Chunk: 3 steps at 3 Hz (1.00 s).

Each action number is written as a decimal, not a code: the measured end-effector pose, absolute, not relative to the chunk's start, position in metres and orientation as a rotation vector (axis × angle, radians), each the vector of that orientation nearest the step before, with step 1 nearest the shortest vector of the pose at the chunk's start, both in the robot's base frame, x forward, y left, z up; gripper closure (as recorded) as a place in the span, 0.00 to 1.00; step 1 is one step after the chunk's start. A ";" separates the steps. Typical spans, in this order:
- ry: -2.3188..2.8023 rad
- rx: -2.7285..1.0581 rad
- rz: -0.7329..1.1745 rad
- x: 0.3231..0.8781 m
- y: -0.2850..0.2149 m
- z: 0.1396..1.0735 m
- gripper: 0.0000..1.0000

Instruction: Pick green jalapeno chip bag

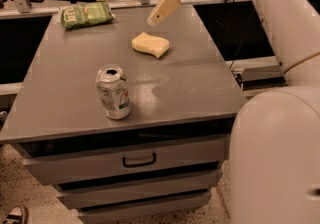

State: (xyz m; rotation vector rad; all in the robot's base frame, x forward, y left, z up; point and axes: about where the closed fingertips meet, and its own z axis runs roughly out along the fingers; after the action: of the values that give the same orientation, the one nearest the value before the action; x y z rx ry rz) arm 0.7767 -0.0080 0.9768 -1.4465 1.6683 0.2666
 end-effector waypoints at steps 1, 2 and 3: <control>1.618 -1.305 0.356 0.817 0.051 0.969 0.00; 1.585 -1.146 0.443 0.850 0.097 0.964 0.00; 1.617 -1.016 0.429 0.872 0.133 0.959 0.00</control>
Offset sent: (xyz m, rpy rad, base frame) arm 0.1108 0.1535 -0.0151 0.5115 -0.0263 -0.1523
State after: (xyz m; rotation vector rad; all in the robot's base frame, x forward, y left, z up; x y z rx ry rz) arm 0.8722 0.1326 0.9586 -1.0160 1.6169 0.4290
